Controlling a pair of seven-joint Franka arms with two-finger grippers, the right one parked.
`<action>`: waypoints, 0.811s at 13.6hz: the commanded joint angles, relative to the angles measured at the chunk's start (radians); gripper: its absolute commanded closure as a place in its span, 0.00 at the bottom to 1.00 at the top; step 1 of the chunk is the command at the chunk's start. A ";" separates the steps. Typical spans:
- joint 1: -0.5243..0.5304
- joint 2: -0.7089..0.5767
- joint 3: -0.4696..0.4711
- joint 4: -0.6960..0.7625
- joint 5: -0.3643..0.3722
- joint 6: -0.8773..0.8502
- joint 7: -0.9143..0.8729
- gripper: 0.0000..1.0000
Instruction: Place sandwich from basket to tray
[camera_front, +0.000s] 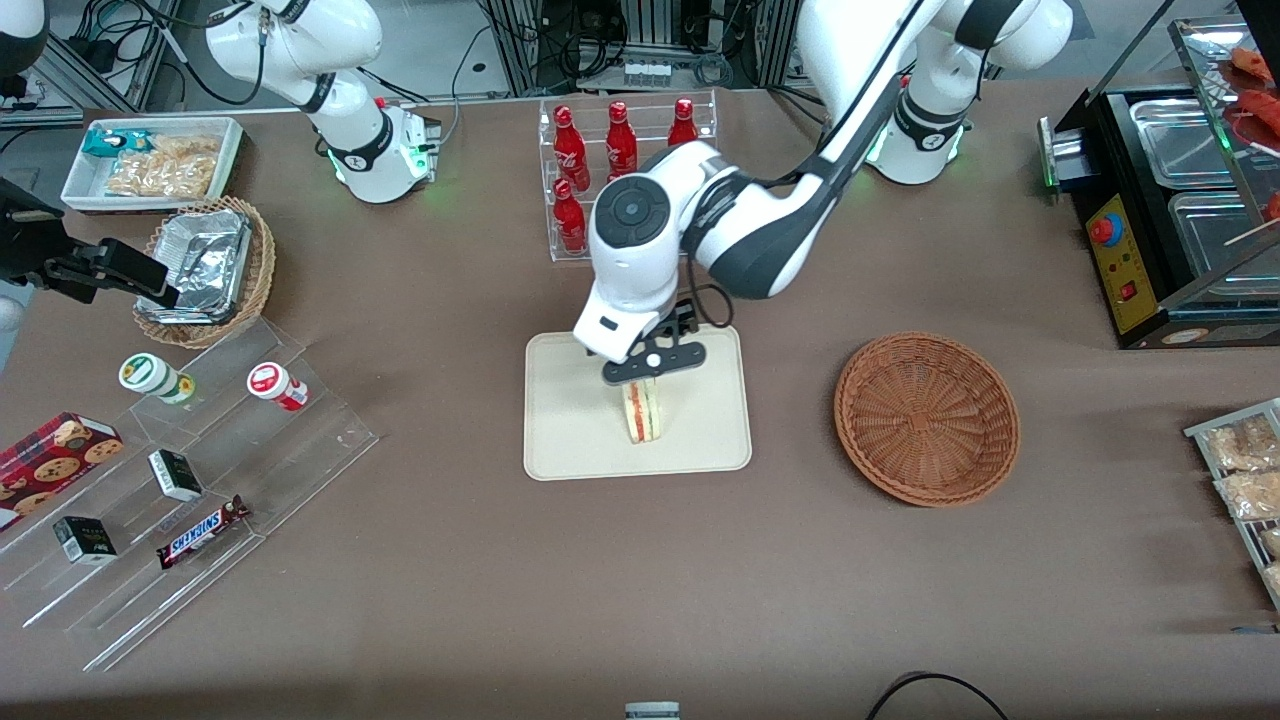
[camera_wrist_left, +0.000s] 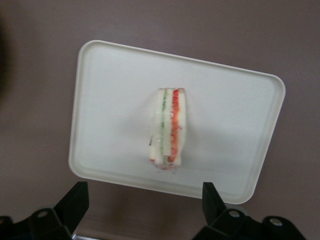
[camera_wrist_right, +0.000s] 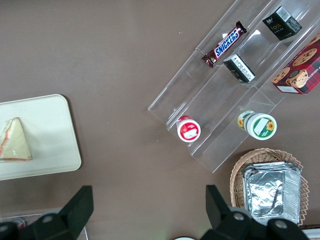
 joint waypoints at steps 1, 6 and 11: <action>0.051 -0.067 0.001 -0.065 0.000 -0.096 0.004 0.00; 0.224 -0.168 -0.001 -0.121 -0.007 -0.213 0.237 0.00; 0.404 -0.364 -0.001 -0.314 -0.007 -0.263 0.556 0.00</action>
